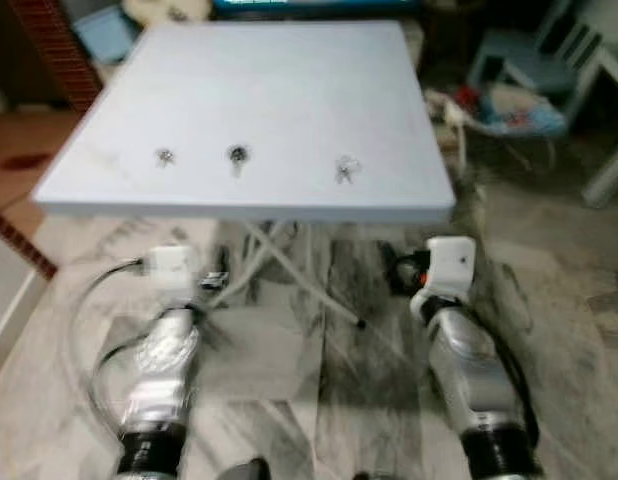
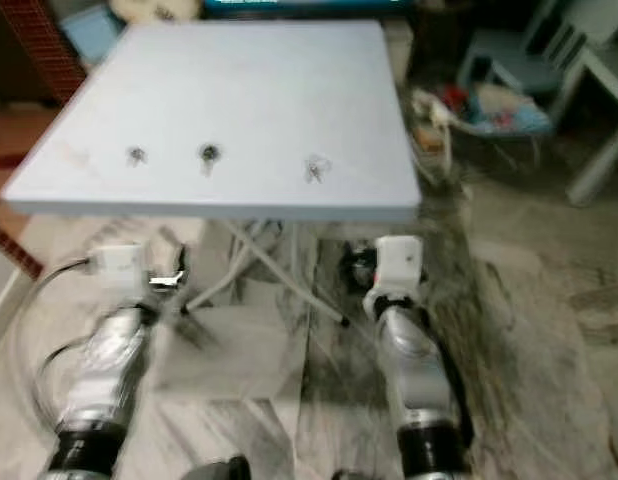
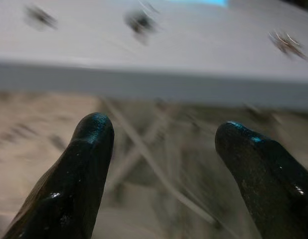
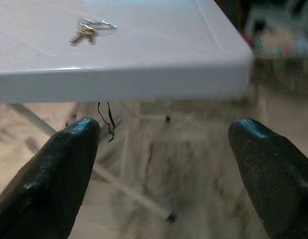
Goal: Hang keys on a hook
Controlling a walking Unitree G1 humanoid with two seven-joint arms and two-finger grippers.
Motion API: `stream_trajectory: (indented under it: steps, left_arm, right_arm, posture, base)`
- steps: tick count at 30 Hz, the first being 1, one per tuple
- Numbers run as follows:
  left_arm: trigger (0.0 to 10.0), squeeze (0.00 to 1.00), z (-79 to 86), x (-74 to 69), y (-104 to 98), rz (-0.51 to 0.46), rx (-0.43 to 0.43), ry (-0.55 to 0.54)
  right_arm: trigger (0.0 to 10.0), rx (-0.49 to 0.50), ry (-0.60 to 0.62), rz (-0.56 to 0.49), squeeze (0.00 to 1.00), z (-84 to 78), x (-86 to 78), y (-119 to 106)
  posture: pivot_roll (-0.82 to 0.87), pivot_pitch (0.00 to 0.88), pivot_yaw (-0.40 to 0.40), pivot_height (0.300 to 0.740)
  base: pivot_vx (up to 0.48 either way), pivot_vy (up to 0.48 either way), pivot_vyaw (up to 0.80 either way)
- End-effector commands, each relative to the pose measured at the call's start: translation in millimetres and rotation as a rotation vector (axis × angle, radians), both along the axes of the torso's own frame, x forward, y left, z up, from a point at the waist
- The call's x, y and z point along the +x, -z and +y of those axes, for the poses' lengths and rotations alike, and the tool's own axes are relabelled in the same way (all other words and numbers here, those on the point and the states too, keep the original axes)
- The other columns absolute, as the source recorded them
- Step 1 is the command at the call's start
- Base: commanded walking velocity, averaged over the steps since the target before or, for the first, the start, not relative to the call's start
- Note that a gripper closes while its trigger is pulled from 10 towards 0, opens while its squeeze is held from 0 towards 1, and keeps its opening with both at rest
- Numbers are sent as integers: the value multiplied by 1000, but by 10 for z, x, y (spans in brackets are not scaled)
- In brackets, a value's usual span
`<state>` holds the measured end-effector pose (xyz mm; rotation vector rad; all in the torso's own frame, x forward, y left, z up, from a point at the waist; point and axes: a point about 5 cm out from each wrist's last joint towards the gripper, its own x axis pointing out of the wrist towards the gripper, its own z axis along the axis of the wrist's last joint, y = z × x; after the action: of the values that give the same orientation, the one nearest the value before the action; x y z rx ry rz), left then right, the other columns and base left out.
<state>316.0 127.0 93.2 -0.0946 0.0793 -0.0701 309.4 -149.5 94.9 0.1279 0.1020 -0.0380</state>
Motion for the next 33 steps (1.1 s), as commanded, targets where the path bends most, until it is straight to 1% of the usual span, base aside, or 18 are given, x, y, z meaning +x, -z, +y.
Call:
stream_trajectory:
  steps: [1,4,8,9,10,12,13,14,15,16,18,20,21,24,26,29,31,33]
  left_arm:
    - [10000,0,117,-48,153,66,12,-26]
    - [10000,0,123,-40,137,56,24,-28]
    - [10000,0,144,-45,135,51,26,-32]
    - [10000,0,153,-44,133,45,31,-39]
    - [10000,0,195,-27,97,13,31,-68]
    - [10000,0,195,-27,97,13,31,-68]
    - [10000,0,214,-17,70,-8,34,-82]
    - [10000,0,256,-6,-32,-73,36,-113]
    - [10000,0,305,-7,-187,-170,38,-138]
    - [10000,0,319,-13,-259,-215,30,-142]
    - [10000,0,336,-26,-313,-238,32,-140]
    - [10000,0,346,-34,-321,-240,30,-142]
    - [10000,0,373,-55,-339,-258,50,-141]
    - [10000,0,405,-114,-308,-268,65,-142]
    - [10000,0,400,-140,-263,-254,62,-135]
    - [10000,0,388,-178,-207,-237,80,-129]
    - [10000,0,330,-229,-139,-217,93,-102]
    - [10000,0,327,-238,-139,-221,97,-102]
  right_arm:
    - [10000,57,45,81,0,-73,-106,168]
    - [10000,74,24,86,0,-51,-111,173]
    - [10000,54,18,86,0,-50,-109,166]
    - [10000,72,-1,72,0,-39,-100,166]
    - [10000,82,-33,25,0,-36,-87,145]
    - [10000,82,-33,25,0,-36,-87,145]
    - [10000,77,-38,9,0,-41,-83,135]
    - [10000,49,-28,8,0,-60,-92,119]
    - [10000,-45,-30,-13,0,-81,-110,67]
    - [10000,-86,-43,-31,0,-79,-119,31]
    - [10000,-96,-62,-63,0,-70,-137,-33]
    - [10000,-117,-70,-85,0,-74,-146,-67]
    - [10000,-183,-86,-129,0,-79,-167,-132]
    - [10000,-290,-91,-215,0,-115,-217,-266]
    - [10000,-277,-84,-233,0,-136,-225,-299]
    - [10000,-317,-68,-251,0,-159,-231,-342]
    - [10000,-273,-65,-245,0,-152,-235,-338]
    - [10000,-270,-61,-245,0,-153,-237,-338]
  posture:
    - [-26,62,13,740]
    - [-25,64,13,740]
    - [-24,68,15,740]
    - [-24,68,15,740]
    - [-22,71,14,740]
    - [-22,71,14,740]
    - [-22,71,14,740]
    - [-20,75,13,740]
    - [-16,80,12,740]
    - [-15,82,10,740]
    - [-14,88,11,740]
    - [-14,88,11,740]
    - [-14,92,11,740]
    - [-19,99,13,740]
    - [-19,99,13,740]
    - [-22,105,14,740]
    - [-21,110,15,740]
    - [-21,110,15,740]
  base:
    - [0,0,0]
    - [0,0,0]
    - [0,0,0]
    - [0,0,0]
    - [0,0,0]
    - [0,0,0]
    - [0,0,0]
    - [0,0,0]
    - [0,0,0]
    - [0,0,0]
    - [0,0,0]
    - [0,0,0]
    - [0,0,0]
    - [0,0,0]
    - [0,0,0]
    - [0,0,0]
    - [0,0,0]
    - [0,0,0]
